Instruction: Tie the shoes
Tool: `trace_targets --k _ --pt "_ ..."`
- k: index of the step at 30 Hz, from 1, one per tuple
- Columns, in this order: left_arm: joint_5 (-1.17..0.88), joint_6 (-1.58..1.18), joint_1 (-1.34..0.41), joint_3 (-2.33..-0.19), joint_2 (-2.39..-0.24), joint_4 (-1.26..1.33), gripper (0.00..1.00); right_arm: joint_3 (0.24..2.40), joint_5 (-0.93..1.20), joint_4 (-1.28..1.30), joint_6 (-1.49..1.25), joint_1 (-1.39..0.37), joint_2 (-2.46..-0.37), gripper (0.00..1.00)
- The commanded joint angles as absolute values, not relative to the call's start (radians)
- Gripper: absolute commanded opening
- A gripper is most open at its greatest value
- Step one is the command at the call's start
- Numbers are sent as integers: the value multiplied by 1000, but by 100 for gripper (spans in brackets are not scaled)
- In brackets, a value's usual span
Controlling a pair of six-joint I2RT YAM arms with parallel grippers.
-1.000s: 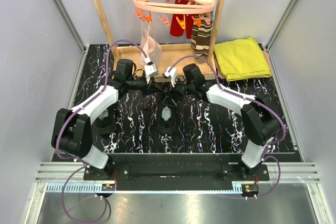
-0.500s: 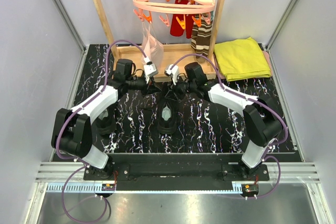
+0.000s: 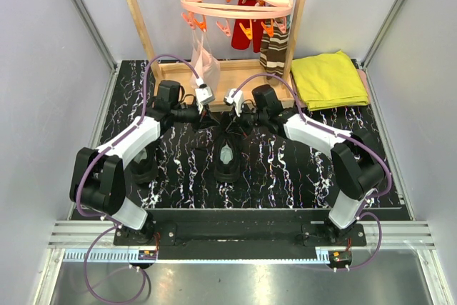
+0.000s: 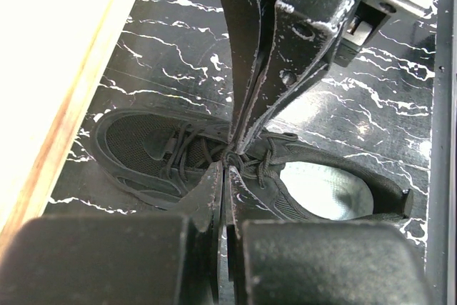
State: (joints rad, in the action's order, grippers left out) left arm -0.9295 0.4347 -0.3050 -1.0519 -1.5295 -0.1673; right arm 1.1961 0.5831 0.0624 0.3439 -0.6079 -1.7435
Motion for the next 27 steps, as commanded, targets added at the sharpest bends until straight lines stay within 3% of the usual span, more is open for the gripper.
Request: trace_targets --k 1,7,14,18,27 --pt "-971 448 -301 -1037 -1487 -192 0 1172 540 -41 422 -607 -1700 0" --pt "-982 483 -299 -989 -1416 -259 3 1115 522 -166 512 -620 -1695 0" --pt "-971 329 -239 -971 -1329 -221 29 982 548 -327 675 -652 -1643 0" --pt "-934 241 -198 -1003 -1338 -173 31 919 560 -391 753 -669 -1629 0" --pt "-893 92 -204 -1181 -1568 -135 29 861 557 -517 876 -680 -1632 0"
